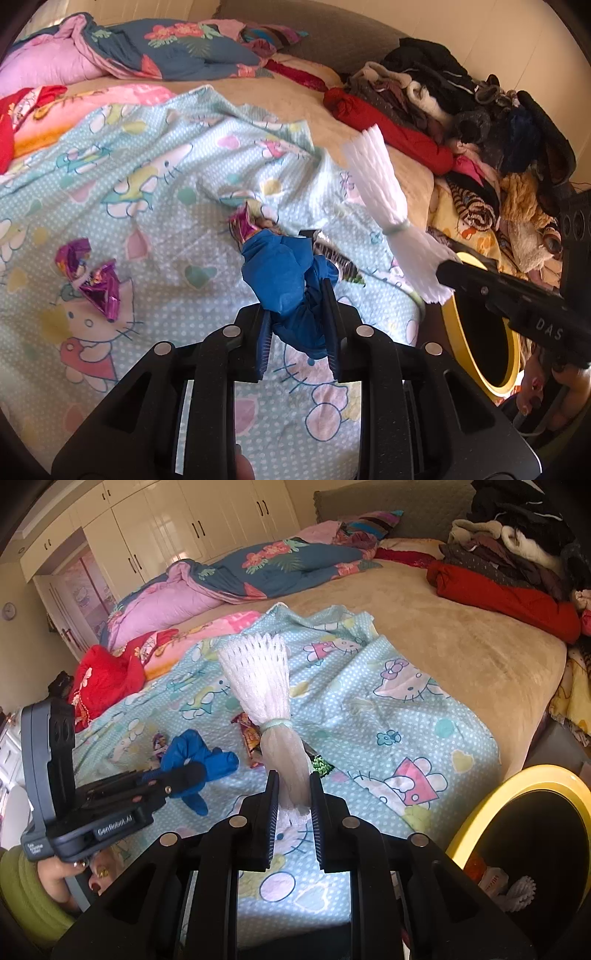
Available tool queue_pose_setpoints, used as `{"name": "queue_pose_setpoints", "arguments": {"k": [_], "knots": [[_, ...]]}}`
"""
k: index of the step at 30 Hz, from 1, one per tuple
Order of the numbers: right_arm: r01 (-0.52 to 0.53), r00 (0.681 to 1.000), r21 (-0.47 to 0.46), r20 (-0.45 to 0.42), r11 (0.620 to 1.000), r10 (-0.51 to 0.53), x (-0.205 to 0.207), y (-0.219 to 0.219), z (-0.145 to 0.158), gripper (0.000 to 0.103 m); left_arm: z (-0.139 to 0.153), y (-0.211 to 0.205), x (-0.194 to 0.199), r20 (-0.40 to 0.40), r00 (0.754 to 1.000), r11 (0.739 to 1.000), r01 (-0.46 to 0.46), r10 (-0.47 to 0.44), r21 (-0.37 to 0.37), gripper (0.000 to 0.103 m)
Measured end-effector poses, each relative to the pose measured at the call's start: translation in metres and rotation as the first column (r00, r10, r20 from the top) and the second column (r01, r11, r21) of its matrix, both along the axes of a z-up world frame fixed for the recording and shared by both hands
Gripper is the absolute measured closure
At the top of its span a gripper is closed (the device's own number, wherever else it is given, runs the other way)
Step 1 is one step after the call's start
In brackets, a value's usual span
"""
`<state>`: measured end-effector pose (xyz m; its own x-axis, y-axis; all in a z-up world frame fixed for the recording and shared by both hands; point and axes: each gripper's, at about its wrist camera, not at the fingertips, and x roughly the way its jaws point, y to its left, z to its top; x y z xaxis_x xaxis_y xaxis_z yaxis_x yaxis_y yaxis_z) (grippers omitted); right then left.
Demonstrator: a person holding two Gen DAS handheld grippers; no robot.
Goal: Collect trash
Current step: 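Carry the blue glove and white net over the bin with both tools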
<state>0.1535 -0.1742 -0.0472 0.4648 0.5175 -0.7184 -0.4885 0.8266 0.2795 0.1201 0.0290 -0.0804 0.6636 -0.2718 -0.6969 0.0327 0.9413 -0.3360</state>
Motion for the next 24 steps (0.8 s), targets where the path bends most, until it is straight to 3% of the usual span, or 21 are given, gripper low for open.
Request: {"name": "queue_pose_setpoints", "arguments": {"k": [11,24], "knots": [[0.028,0.999,0.027,0.046,0.999,-0.029,-0.023,-0.015,0.022,0.087,0.029,-0.008,-0.011,0.07,0.998,1.0,0.001,-0.001,-0.002,0.085],[0.102,0.991,0.06,0.083,0.993,-0.107,-0.047,-0.053,0.038,0.087,0.052,-0.046,-0.019,0.128,0.989,0.997,0.075,-0.075,0.004,0.085]]}}
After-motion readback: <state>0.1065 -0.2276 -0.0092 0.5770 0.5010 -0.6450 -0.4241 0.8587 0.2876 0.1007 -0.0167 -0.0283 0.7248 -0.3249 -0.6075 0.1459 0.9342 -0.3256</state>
